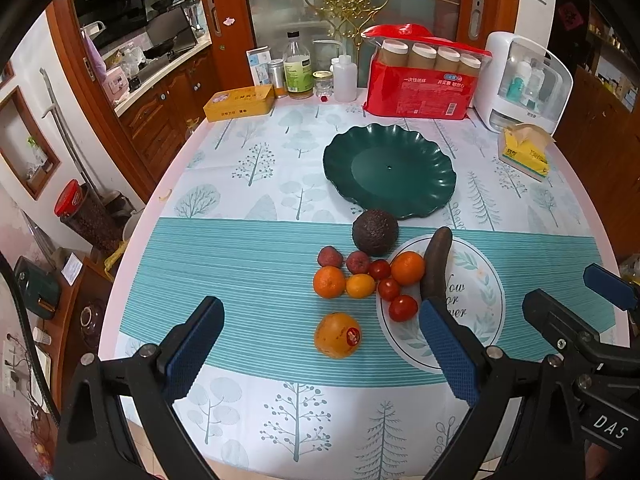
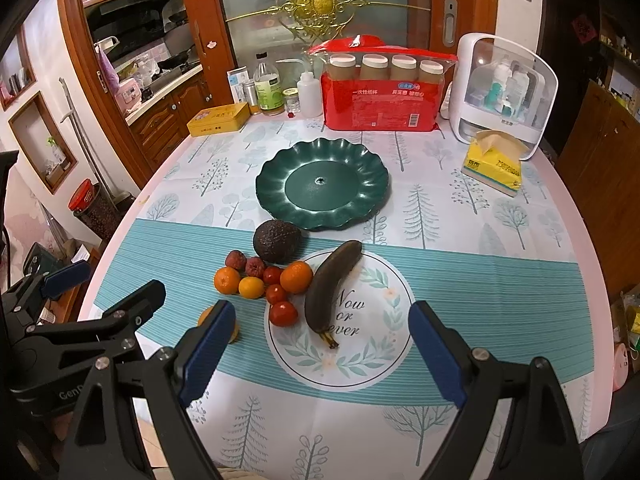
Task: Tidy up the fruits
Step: 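Approach the fruit pile with both tools open, then grasp the large stickered orange with the left tool while the right tool grasps the dark banana, then carry the orange and banana onto the green plate and release both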
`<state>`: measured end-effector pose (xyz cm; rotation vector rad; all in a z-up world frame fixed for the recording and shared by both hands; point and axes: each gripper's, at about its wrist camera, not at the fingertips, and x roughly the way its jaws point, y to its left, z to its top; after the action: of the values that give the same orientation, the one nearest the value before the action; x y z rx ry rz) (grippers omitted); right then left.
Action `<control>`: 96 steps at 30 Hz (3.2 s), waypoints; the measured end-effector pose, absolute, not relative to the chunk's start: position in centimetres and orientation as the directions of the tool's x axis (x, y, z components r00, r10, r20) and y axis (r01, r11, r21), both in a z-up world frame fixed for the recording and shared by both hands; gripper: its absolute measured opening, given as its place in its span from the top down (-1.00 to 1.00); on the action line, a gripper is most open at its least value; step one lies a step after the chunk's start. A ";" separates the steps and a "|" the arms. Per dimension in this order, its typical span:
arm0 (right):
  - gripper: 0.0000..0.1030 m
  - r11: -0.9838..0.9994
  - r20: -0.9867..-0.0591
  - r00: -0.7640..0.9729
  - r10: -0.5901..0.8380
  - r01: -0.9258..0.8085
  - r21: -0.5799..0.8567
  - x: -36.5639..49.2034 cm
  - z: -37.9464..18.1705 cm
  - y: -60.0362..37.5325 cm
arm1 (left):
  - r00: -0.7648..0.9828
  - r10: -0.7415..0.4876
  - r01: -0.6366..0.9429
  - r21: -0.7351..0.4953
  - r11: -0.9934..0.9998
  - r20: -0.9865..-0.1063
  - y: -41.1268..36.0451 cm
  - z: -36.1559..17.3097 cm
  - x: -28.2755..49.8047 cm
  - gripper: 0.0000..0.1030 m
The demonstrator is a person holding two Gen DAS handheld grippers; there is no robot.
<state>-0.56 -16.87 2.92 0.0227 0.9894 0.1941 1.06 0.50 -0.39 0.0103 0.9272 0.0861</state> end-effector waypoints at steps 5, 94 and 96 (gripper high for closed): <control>-0.72 0.982 -0.839 0.516 0.172 -0.156 0.106 0.1 2.4 -16.3 | 0.590 0.062 -0.066 0.029 0.997 -0.805 1.2 -1.0 2.1 -0.89; 0.38 0.963 -0.811 0.534 0.240 -0.233 0.132 20.6 2.9 -15.2 | 0.532 -0.145 0.083 -0.119 0.989 -0.834 1.8 0.6 22.9 0.08; 0.38 0.966 -0.825 0.517 0.229 -0.225 0.128 22.7 0.9 -15.2 | 0.494 -0.173 0.074 -0.157 0.985 -0.852 1.6 -2.0 25.2 0.08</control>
<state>22.69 -15.17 0.90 0.0051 0.9904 0.2724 25.19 1.61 -2.03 -0.1044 1.0437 -0.1498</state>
